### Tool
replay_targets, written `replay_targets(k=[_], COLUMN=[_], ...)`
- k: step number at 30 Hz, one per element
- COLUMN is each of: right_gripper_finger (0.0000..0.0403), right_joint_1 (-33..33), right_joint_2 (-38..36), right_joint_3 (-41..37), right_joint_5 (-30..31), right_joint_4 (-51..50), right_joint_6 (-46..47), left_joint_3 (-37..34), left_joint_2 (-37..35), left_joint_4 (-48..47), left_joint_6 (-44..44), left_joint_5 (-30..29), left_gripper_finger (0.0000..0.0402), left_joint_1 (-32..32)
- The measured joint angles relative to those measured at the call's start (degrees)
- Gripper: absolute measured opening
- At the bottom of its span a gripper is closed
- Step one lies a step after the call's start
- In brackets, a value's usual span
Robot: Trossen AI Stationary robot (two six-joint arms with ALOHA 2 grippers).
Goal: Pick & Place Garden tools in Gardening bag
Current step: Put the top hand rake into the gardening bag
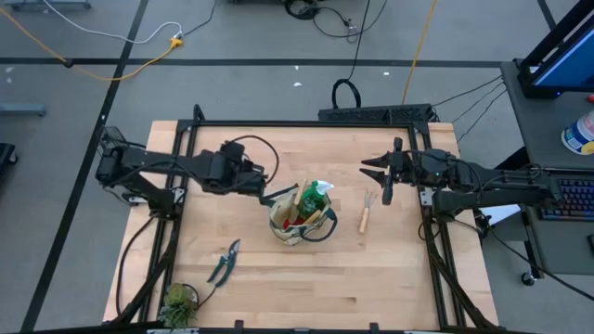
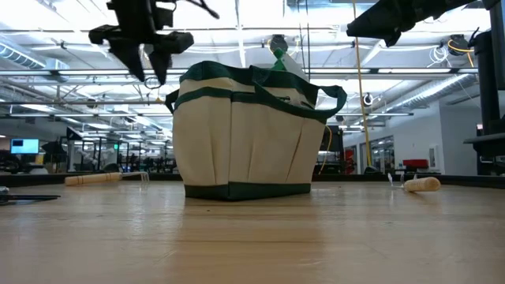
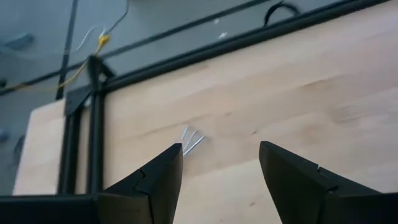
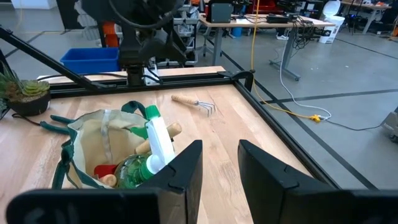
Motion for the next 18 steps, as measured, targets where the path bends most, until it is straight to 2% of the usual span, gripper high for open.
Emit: replay_targets(k=[10, 18], right_gripper_finger=[0.0096, 0.0096], right_joint_1=[0.02, 0.02], right_joint_2=[0.0, 0.0], right_joint_3=[0.0, 0.0], right_joint_5=[0.02, 0.01], right_joint_4=[0.0, 0.01], right_joint_6=[0.0, 0.0], left_joint_3=[-2.33, -10.54], left_joint_2=[0.0, 0.0], left_joint_4=[-4.99, -4.98], left_joint_6=[-3.19, -3.3], left_joint_5=[8.53, 14.5], left_gripper_finger=[0.0218, 0.0218], left_joint_1=[6.07, 9.98])
